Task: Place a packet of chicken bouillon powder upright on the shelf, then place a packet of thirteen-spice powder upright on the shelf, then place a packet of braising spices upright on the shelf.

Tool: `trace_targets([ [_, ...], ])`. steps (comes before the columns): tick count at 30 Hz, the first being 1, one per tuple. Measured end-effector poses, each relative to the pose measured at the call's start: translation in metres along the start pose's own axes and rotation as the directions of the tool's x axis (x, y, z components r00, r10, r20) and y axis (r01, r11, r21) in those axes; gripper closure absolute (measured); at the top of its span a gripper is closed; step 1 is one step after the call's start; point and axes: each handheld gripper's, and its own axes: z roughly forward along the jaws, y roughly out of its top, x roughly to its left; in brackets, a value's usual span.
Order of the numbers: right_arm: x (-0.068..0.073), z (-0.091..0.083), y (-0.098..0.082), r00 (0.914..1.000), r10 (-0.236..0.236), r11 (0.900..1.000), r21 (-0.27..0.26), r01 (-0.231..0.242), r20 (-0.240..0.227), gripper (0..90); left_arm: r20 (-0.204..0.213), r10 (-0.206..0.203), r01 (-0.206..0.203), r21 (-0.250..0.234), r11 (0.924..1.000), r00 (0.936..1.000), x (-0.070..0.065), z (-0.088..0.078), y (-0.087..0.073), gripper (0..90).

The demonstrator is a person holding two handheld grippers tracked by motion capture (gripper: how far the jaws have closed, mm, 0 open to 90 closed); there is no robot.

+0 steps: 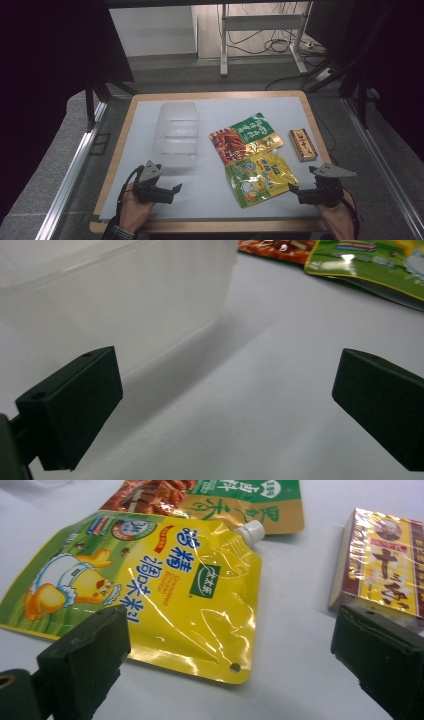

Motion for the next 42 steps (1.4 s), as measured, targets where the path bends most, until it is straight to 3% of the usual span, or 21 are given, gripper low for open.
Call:
trace_targets([
  [7, -0.005, 0.004, -0.002, 0.9997, 0.016, 0.999, 0.029, -0.016, -0.018, 1.3, 0.028, -0.013, 0.013, -0.01, 0.9999, 0.9995, 0.0, 0.004, -0.002, 0.0],
  [12, -0.006, 0.004, -0.002, 0.9995, 0.026, 0.999, 0.023, -0.026, -0.019, 0.2, 0.03, 0.03, -0.03, 0.02, 0.9993, 0.9991, -0.005, 0.006, -0.001, 0.0],
  [17, -0.006, 0.008, -0.004, 0.9972, 0.06, 0.997, 0.042, -0.058, -0.045, 0.0, 0.032, 0.04, -0.041, 0.024, 0.9989, 0.9987, -0.008, 0.006, 0.001, 0.3],
  [30, -0.005, 0.007, -0.003, 0.9975, 0.05, 0.998, 0.029, -0.048, -0.05, 0.0, 0.043, 0.061, -0.062, 0.018, 0.9979, 0.9972, -0.016, 0.006, 0.004, 0.6],
  [36, -0.006, 0.01, -0.003, 0.9978, 0.048, 0.998, 0.046, -0.046, -0.046, 0.0, 0.075, 0.056, -0.059, 0.03, 0.9978, 0.9956, -0.022, 0.01, 0.007, 0.9],
  [42, -0.005, 0.01, -0.003, 0.9978, 0.048, 0.998, 0.046, -0.046, -0.046, 0.0, 0.076, 0.079, -0.082, 0.035, 0.996, 0.9939, -0.029, 0.012, 0.01, 6.8],
])
